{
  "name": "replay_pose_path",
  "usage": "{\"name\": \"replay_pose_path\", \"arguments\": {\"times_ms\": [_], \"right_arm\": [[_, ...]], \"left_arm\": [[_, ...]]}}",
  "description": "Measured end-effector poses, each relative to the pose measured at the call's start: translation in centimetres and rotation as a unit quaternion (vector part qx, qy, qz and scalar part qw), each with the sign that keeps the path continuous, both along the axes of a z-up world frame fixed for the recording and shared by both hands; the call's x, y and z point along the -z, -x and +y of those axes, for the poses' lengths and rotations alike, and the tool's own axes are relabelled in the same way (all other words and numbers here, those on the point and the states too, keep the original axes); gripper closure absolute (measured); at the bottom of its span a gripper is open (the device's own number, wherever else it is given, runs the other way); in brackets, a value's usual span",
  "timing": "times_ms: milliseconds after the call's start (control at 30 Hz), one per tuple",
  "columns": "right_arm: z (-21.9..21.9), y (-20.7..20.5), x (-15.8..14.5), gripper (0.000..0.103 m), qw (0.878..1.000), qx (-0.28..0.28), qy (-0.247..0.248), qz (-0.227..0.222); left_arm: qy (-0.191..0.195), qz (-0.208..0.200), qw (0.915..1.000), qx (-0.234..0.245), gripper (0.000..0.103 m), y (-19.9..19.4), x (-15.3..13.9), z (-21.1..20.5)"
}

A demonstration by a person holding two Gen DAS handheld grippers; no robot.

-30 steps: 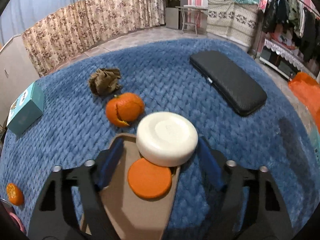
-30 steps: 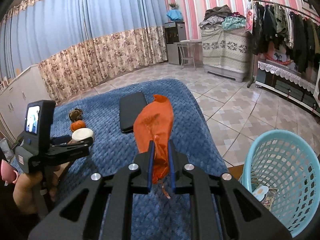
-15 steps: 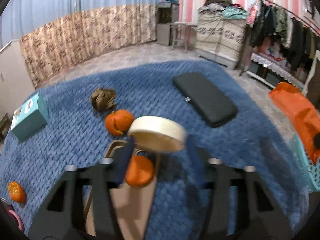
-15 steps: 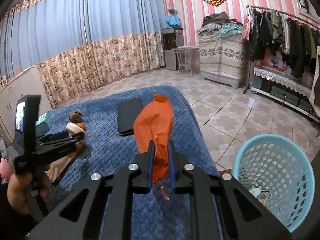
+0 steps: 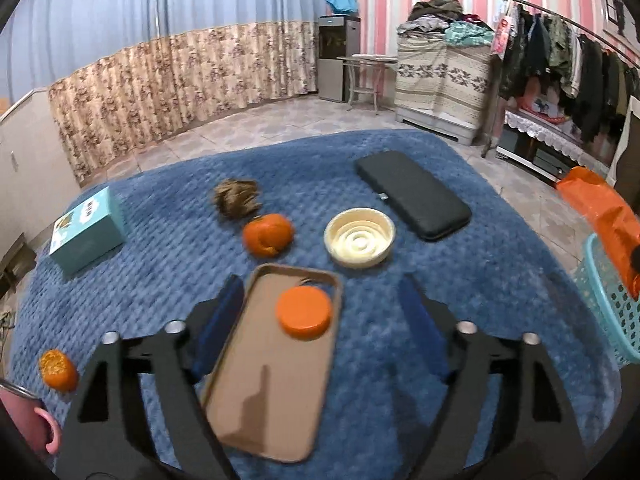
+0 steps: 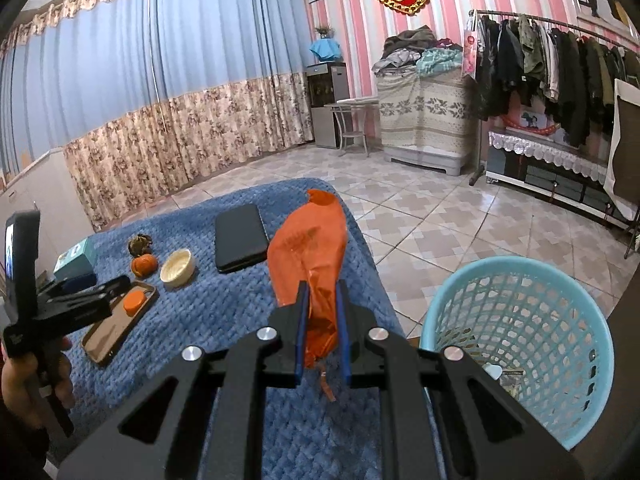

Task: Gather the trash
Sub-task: 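Carry the lid and bag to the basket and open the left tool to drop the lid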

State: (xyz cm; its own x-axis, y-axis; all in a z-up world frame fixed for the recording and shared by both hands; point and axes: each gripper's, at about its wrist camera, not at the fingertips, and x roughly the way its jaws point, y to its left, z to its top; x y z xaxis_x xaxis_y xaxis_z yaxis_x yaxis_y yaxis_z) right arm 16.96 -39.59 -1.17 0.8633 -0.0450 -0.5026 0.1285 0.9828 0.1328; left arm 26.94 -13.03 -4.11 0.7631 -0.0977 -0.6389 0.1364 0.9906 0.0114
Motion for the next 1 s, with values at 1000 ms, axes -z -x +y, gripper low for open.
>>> {"name": "replay_pose_path", "arguments": {"times_ms": [1000], "right_arm": [[-0.9, -3.4, 0.9, 0.089, 1.000, 0.010, 0.004, 0.030]], "left_arm": [[0.003, 0.086, 0.9963, 0.008, 0.041, -10.5, 5.1, -4.7]]}}
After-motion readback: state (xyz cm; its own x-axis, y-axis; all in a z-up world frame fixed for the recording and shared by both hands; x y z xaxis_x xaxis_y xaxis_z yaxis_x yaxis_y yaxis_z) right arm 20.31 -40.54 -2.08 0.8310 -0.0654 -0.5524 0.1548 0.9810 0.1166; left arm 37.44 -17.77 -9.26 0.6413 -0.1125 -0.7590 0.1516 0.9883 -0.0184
